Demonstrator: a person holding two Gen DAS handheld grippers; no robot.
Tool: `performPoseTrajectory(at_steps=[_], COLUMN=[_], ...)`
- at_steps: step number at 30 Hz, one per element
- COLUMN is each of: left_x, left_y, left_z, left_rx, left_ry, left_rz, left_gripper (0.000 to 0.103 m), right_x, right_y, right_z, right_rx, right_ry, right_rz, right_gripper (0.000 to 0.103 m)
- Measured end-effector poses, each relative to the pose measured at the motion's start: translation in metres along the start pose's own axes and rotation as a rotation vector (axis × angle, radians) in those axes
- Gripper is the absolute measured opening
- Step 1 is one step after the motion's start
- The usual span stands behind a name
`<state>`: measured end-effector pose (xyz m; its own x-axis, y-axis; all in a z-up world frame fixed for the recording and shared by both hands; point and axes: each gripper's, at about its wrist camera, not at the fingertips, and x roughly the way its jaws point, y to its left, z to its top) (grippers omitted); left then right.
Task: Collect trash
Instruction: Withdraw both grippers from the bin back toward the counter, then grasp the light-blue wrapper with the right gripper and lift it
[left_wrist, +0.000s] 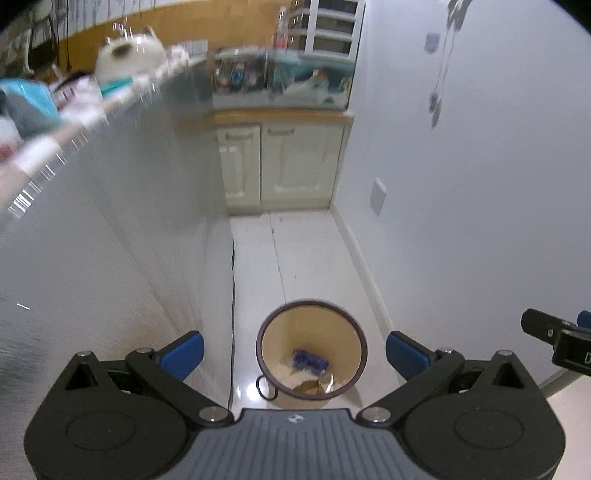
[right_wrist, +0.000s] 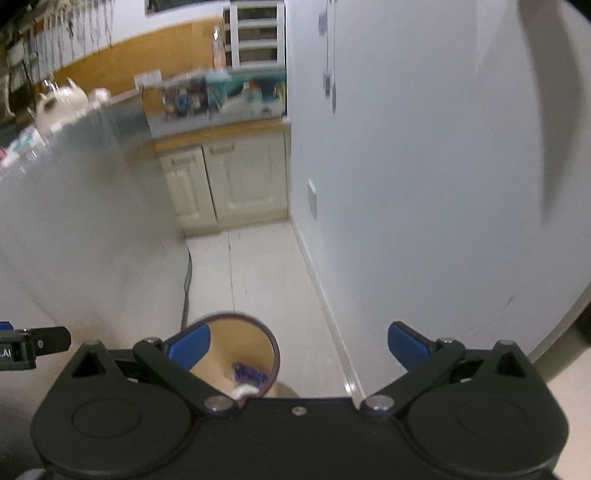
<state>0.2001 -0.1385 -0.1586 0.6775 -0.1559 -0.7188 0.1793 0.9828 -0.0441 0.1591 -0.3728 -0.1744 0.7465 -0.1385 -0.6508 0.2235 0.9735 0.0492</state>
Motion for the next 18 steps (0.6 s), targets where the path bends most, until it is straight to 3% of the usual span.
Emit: performPoseTrajectory(at_steps=[10, 18], left_x=[-0.098, -0.173], left_y=[0.016, 0.062], left_z=[0.018, 0.037], left_rx=[0.044, 0.036], left_ry=[-0.151, -0.288], left_rz=[0.018, 0.051], left_gripper=[0.103, 0.103], right_x=[-0.086, -0.136], right_y=[0.021, 0.059], right_z=[0.033, 0.053], right_rx=[-0.035, -0.069], right_ry=[-0.209, -0.336], right_rz=[0.084, 0.192], right_gripper=[0.103, 0.103])
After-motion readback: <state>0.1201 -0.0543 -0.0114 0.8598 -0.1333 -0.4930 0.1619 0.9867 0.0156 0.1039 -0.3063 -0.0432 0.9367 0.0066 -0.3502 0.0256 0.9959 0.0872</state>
